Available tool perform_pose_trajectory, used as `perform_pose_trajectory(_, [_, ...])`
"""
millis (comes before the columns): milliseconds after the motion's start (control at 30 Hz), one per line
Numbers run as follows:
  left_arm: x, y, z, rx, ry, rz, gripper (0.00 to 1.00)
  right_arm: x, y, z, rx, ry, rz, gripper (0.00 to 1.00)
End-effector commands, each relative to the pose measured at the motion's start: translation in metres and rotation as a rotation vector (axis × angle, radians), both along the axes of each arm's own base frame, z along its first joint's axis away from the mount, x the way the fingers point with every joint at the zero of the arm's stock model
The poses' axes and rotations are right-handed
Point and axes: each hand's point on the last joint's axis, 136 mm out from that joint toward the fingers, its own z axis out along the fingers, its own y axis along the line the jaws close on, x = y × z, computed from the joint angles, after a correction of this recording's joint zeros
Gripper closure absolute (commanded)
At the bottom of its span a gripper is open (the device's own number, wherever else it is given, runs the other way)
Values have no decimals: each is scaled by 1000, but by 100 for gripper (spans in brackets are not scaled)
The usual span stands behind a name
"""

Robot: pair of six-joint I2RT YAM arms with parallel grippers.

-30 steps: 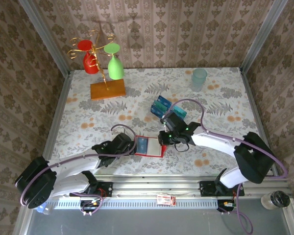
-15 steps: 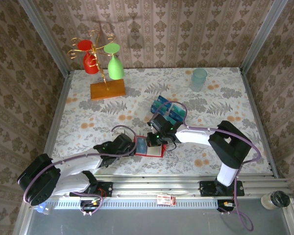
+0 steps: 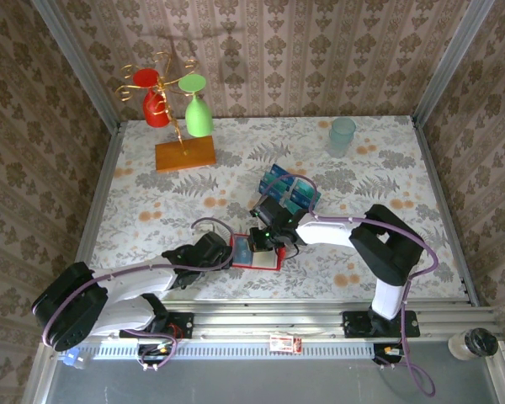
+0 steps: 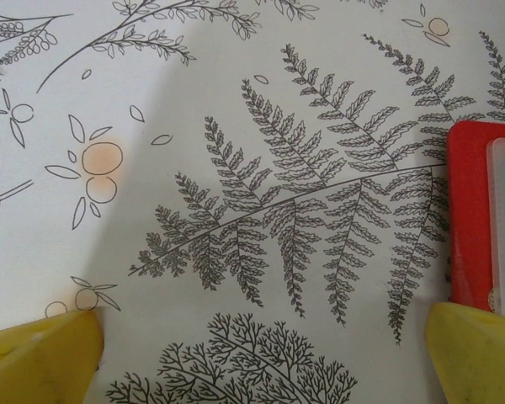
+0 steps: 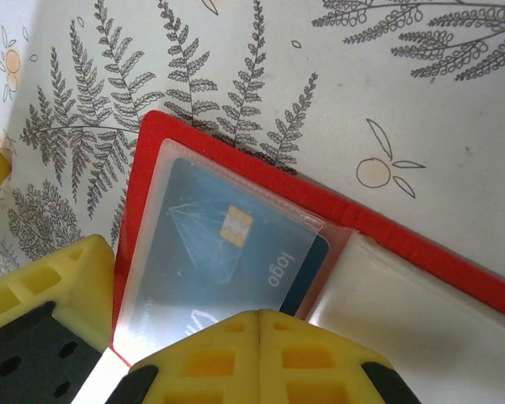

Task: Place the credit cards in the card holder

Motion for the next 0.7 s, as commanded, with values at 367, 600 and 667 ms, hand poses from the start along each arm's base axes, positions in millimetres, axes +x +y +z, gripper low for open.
perform_pose_trajectory(367, [-7,3,-18,11,42,-3,0,-2,12,-14,-14,37,10,100])
perform_pose_trajectory(600, [-9,4,-21,15,48,-4,0,-1,18,-8,-1,35,29,100])
perform_pose_trajectory(667, [-10,4,-21,16,47,-2,0,-2,17,-5,-3,31,36,100])
